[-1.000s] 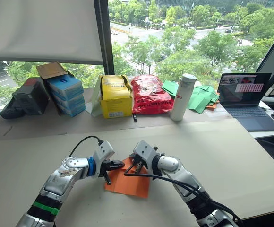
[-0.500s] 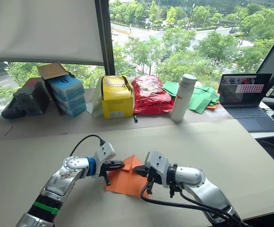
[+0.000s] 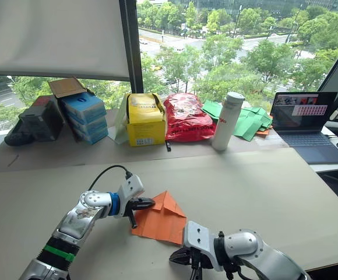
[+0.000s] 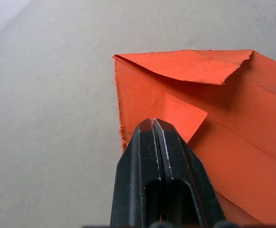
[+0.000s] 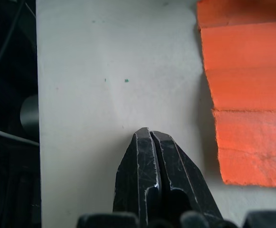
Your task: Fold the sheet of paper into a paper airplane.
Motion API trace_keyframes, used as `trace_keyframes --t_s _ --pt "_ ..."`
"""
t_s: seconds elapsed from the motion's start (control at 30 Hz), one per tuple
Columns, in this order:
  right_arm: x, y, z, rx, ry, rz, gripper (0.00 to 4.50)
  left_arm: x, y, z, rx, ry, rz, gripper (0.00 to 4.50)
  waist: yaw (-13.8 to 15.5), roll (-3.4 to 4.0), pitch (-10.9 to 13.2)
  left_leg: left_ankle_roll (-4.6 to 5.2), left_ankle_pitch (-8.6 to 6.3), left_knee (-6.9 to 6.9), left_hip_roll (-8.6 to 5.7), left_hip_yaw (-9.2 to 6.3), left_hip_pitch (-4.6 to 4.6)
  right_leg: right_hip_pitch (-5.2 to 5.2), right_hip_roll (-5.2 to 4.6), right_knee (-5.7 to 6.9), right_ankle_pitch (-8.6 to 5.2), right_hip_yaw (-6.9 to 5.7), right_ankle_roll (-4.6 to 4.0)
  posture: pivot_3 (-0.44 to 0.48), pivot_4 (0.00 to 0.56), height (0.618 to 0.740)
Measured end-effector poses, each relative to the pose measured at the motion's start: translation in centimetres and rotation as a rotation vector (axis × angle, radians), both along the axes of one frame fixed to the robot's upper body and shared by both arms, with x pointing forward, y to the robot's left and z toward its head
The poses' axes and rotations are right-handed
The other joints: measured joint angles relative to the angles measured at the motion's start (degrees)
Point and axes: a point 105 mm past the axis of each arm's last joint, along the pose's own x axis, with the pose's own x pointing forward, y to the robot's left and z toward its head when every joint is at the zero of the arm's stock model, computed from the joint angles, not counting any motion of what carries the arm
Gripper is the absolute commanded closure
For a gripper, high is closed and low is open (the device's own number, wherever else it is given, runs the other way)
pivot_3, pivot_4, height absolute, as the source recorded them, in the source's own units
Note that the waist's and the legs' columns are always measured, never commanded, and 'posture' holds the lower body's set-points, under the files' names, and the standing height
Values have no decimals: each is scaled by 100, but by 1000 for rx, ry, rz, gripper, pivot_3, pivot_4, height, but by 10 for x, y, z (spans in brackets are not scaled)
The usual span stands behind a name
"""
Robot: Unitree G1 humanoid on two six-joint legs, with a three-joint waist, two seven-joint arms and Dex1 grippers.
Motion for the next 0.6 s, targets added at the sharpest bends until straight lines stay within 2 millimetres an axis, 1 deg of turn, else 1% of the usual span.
trace_keyframes --t_s 0.17,0.27,0.47,0.6 --pt "6 1 0 18 -69 -124 4500 2 -2 -1 2 7 -9 4452 30 -2 -1 -5 3 2 0 0 3 3 0 1 0 1 1 0 150 740" --pt "10 -9 1 27 -96 -266 4500 3 -5 1 3 5 -24 4452 78 -3 -2 -4 2 4 0 -1 1 3 -1 1 -1 1 2 0 150 740" --pt "22 -34 6 6 -149 -484 4500 4 -5 1 1 13 -35 4452 80 -4 -2 -2 1 5 0 -1 1 3 0 0 -2 0 3 0 150 740" --pt "24 -41 6 13 -154 -556 4500 4 -4 1 1 8 -37 4452 78 -4 -2 -2 1 5 0 0 2 5 0 0 -4 0 6 0 150 740"
